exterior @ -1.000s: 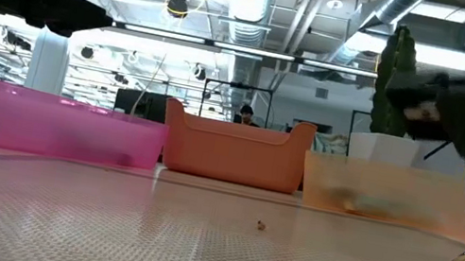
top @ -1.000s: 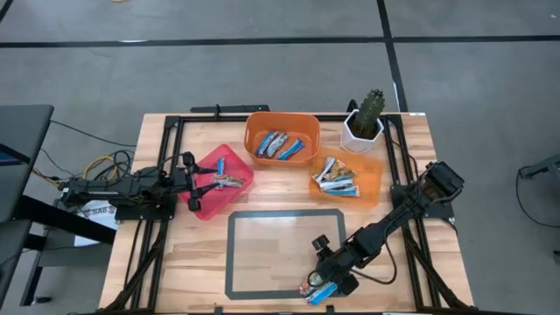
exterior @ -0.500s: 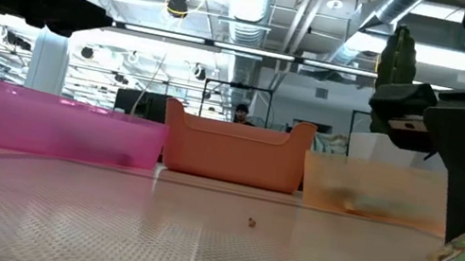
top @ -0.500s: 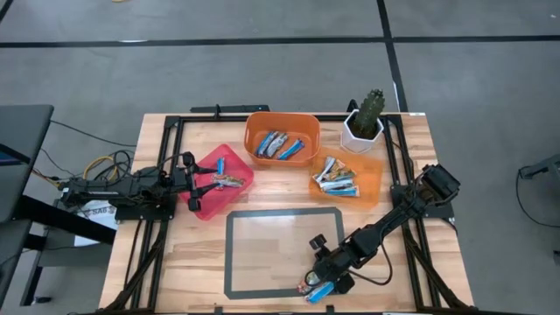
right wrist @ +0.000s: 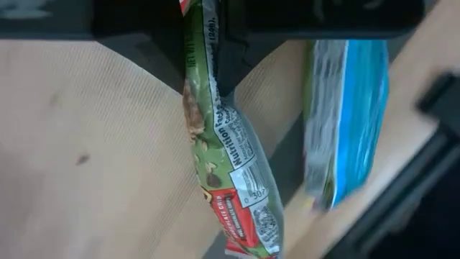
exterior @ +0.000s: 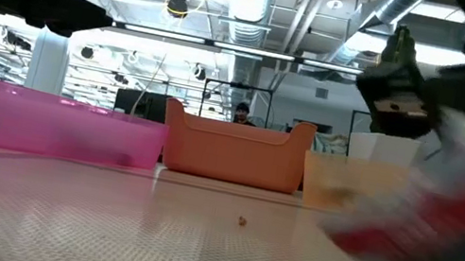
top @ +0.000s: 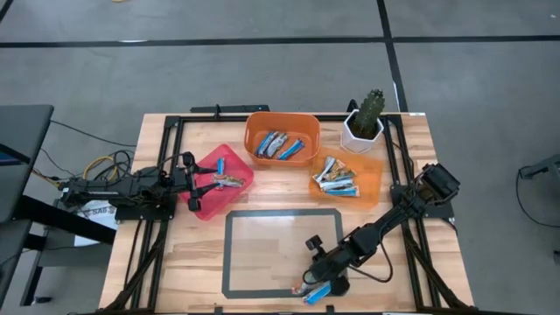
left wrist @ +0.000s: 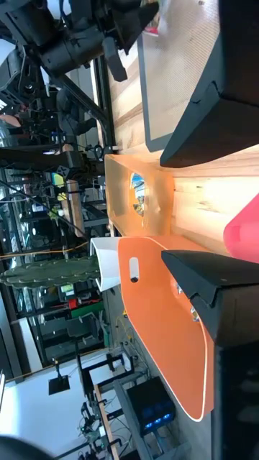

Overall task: Pick and place Granola Bars by type
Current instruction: Put the top red granola bar into the red bin

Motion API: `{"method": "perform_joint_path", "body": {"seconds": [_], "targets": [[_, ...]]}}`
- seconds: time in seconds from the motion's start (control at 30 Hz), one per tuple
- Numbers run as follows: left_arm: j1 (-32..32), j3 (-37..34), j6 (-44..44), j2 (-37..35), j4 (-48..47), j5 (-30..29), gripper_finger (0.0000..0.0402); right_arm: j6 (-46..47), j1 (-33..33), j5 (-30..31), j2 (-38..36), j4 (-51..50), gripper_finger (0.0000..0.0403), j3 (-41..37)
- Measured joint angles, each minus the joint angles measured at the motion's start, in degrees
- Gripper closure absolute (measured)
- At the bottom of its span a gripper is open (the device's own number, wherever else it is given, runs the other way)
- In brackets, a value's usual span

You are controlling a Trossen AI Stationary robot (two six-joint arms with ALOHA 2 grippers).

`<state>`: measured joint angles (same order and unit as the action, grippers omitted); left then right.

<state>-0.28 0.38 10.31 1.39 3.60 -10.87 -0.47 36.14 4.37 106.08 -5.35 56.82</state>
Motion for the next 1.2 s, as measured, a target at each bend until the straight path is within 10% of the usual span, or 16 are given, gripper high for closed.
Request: {"method": "perform_joint_path", "body": {"seconds": [1.2], "targets": [[0.0, 0.0, 0.0, 0.0, 0.0, 0.0, 0.0209, -0.1, -19.6, 0.1, 0.0, 46.9, 0.0359, 2.7]]}}
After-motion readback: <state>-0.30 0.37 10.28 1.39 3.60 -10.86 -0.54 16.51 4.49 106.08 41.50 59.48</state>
